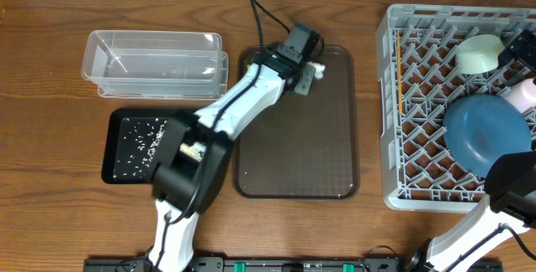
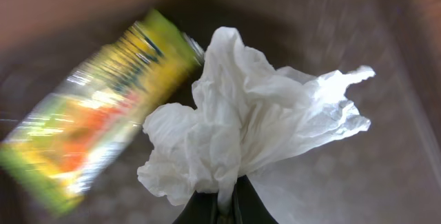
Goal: Sort waste into correct bins and load items into the dishwasher rack
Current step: 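Grasp the white tissue with the left gripper, then carry the tissue to the clear plastic bin and release it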
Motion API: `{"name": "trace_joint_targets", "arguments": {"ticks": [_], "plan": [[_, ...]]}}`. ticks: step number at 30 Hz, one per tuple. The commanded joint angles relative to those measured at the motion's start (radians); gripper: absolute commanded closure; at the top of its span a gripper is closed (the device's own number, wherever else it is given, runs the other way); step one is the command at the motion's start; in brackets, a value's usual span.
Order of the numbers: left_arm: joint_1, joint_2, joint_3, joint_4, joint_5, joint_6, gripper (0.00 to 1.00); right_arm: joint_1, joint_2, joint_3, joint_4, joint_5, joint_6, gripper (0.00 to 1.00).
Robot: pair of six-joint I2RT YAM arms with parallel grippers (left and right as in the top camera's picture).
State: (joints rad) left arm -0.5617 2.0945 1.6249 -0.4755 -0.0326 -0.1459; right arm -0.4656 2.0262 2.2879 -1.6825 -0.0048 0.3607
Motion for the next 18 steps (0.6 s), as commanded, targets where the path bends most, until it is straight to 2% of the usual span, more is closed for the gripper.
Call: {"name": "trace_joint_targets", "arguments": {"ticks": [1,6,15,18], "plan": [[0.031,-0.104,0.014,-0.002,-0.152,-0.078,0.93,-0.005,-0.002,0.0,0.0,0.0,0.017,0.01],[0.102,-0.163,0.014,-0.018,-0.299,-0.182,0.94,-0.005,-0.002,0.0,0.0,0.0,0.017,0.01],[0.323,-0.164,0.013,-0.177,-0.302,-0.471,0.94,-0.005,-0.002,0.0,0.0,0.0,0.017,0.01],[0.395,-0.164,0.013,-0.222,-0.301,-0.531,0.94,-0.005,-0.002,0.0,0.0,0.0,0.017,0.01]]}}
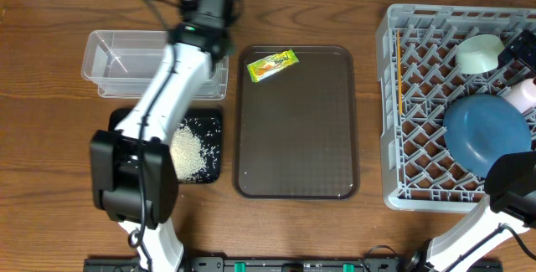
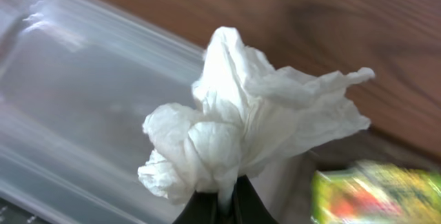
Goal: Sort waste into correct bins and load items into the dishwasher rack
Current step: 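Carry the tissue to the clear plastic bin and release it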
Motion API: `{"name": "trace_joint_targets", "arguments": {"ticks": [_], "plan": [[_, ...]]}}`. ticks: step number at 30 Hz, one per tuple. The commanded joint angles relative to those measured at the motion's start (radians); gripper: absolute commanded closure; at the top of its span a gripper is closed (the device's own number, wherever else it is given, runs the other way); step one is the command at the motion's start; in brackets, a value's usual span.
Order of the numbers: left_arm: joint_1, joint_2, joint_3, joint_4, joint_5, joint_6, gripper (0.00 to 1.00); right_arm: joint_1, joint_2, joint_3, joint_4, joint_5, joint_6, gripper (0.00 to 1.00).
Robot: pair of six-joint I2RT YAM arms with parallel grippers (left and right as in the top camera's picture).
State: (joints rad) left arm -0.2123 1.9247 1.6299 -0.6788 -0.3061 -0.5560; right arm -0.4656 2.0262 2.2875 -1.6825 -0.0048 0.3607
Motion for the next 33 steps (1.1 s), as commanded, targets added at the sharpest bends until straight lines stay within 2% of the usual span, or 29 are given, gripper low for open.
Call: {"name": "trace_joint_targets", "arguments": {"ticks": [1,4,5,6,7,8,16,19,21,24,26,30,33], "plan": [[0.068,0.005,0.008,-0.031,-0.027,-0.127,0.93,-0.005,-0.002,0.0,0.0,0.0,0.017,0.01],[0.116,0.005,0.008,-0.055,-0.024,-0.127,0.93,-0.005,-0.002,0.0,0.0,0.0,0.017,0.01],[0.13,0.005,0.008,-0.06,-0.02,-0.127,0.9,-0.005,-0.002,0.0,0.0,0.0,0.017,0.01],[0.14,0.005,0.008,-0.065,-0.019,-0.127,0.77,-0.005,-0.002,0.0,0.0,0.0,0.017,0.01],[0.15,0.005,0.008,-0.069,-0.017,-0.127,0.6,-0.005,-0.002,0.0,0.0,0.0,0.017,0.01],[0.156,0.005,0.008,-0.072,-0.017,-0.127,0.5,-0.005,-0.002,0.0,0.0,0.0,0.017,0.01],[0.16,0.005,0.008,-0.11,-0.015,-0.127,0.47,-0.005,-0.002,0.0,0.0,0.0,0.017,0.01],[0.161,0.005,0.008,-0.126,0.05,-0.112,0.46,-0.005,-0.002,0.0,-0.001,0.0,0.017,0.01],[0.158,0.005,0.009,-0.119,0.22,0.022,0.46,-0.005,-0.002,0.0,0.0,0.0,0.017,0.01],[0.13,0.005,0.008,-0.097,0.54,0.321,0.45,-0.005,-0.002,0.0,0.0,0.0,0.017,0.01],[0.096,0.005,0.008,-0.092,0.637,0.44,0.45,-0.005,-0.002,0.0,0.0,0.0,0.017,0.01],[-0.023,0.005,0.008,-0.073,0.624,0.585,0.45,-0.005,-0.002,0.0,0.0,0.0,0.017,0.01],[-0.129,0.006,0.008,-0.029,0.482,0.616,0.44,-0.005,-0.002,0.0,0.0,0.0,0.017,0.01]]}}
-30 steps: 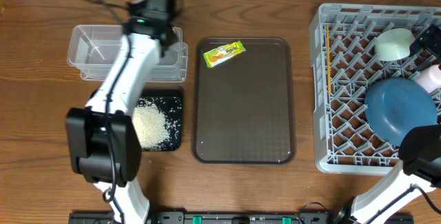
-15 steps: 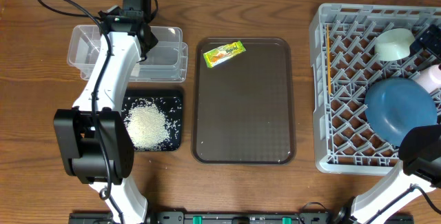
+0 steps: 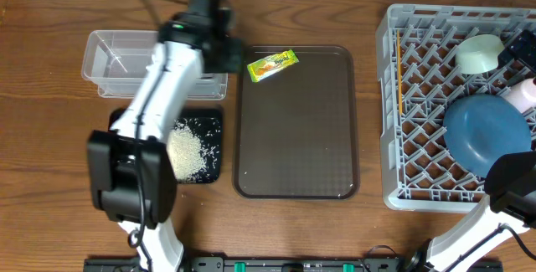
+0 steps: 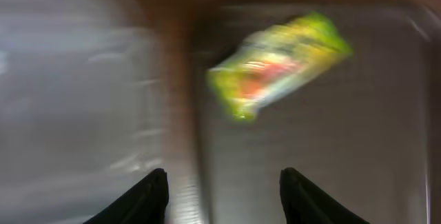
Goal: Sort waste into correct bins and load items into the dishwasher rack
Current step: 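Carry the tissue to the clear plastic bin and release it, then move the left gripper back to the yellow snack wrapper and grasp it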
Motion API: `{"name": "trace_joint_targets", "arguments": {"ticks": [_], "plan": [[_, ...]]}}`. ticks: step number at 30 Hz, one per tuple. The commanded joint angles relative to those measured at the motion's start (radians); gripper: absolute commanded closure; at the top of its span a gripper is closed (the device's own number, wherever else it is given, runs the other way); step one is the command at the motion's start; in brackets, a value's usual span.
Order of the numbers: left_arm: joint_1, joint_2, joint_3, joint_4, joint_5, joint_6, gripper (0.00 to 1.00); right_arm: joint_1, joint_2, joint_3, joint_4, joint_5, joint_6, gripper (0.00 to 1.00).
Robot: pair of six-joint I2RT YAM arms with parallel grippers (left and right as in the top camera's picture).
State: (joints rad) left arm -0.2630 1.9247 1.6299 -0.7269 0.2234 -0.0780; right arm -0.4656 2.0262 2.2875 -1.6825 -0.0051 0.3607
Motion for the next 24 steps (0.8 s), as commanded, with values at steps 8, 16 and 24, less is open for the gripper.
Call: {"name": "trace_joint_targets", "arguments": {"ticks": [8,16,24], "plan": [[-0.262,0.061,0.008,0.197,-0.383,0.225,0.33,-0.005,-0.002,0.0,0.0,0.001,0.017,0.01],[-0.236,0.185,0.008,0.308,-0.393,0.27,0.32,-0.005,-0.002,0.0,0.0,0.001,0.017,0.01],[-0.216,0.279,0.008,0.341,-0.393,0.4,0.27,-0.005,-0.002,0.0,0.0,0.001,0.017,0.01]]}}
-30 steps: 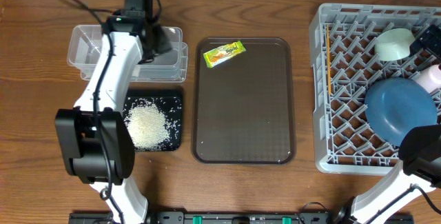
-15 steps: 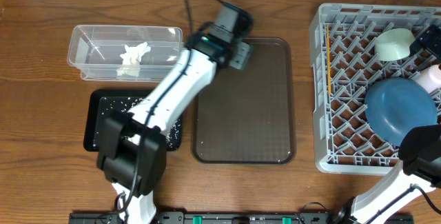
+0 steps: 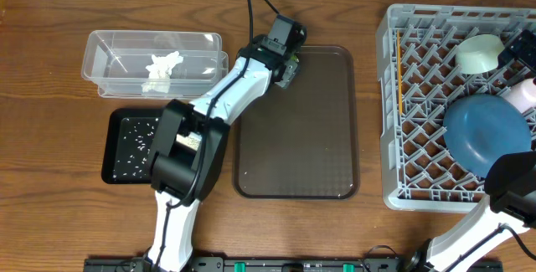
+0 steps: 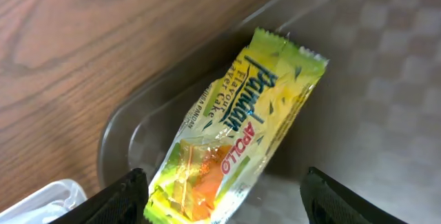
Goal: Sort waste into correct bins and load items into the dishwasher rack
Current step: 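Move the left gripper back to the yellow snack wrapper and grasp it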
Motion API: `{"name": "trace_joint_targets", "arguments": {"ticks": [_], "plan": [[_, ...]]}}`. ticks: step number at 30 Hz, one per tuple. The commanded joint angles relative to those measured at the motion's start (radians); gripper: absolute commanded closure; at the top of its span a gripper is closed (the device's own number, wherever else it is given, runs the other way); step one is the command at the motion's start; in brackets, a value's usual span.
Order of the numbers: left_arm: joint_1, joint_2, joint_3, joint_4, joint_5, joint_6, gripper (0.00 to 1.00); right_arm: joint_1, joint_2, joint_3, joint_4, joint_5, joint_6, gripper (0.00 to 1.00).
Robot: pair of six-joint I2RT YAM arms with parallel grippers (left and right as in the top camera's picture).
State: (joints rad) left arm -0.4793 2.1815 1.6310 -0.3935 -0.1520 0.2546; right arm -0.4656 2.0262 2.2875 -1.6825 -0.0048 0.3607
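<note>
A yellow-green snack wrapper (image 4: 238, 131) lies in the far left corner of the brown tray (image 3: 310, 138); the overhead view hides it under my left gripper (image 3: 285, 59). In the wrist view the left gripper (image 4: 224, 207) is open, with its black fingers (image 4: 120, 196) standing either side of the wrapper's near end. A crumpled white tissue (image 3: 161, 64) rests in the clear plastic bin (image 3: 109, 50). The grey dishwasher rack (image 3: 394, 96) on the right holds a blue bowl (image 3: 486, 134) and a pale green cup (image 3: 479, 53). Only part of the right arm (image 3: 509, 187) shows.
A black tray (image 3: 126, 146) with white crumbs sits in front of the clear bin, partly under my left arm. A corner of the clear bin (image 4: 41, 200) shows next to the left finger. Bare wooden table lies between the brown tray and the rack.
My left gripper, open between the bin and the brown tray before, now stands low over the tray's far left corner with the wrapper between its fingers. The tissue lies in the clear bin.
My left gripper was shut on the white tissue over the brown tray, beside the wrapper. Then it held the tissue over the clear bin. Later it was open and empty by the bin's right end. Now the tissue is in the bin and the gripper straddles the wrapper.
</note>
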Motion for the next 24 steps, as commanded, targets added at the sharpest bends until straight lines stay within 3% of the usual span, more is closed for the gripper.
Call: {"name": "trace_joint_targets", "arguments": {"ticks": [1,12,21,24], "plan": [[0.002,0.032,0.006,0.015,-0.018,0.067,0.27,-0.005,-0.002,0.0,0.0,0.0,0.017,0.01],[0.003,0.086,0.006,0.041,-0.014,0.067,0.27,-0.005,-0.002,0.0,-0.001,0.0,0.017,0.01],[0.003,0.087,0.005,0.045,-0.014,0.066,0.59,-0.005,-0.002,0.0,0.0,0.0,0.017,0.01],[0.003,0.087,0.005,0.045,-0.014,0.066,0.65,-0.005,-0.002,0.0,0.0,0.0,0.017,0.01]]}}
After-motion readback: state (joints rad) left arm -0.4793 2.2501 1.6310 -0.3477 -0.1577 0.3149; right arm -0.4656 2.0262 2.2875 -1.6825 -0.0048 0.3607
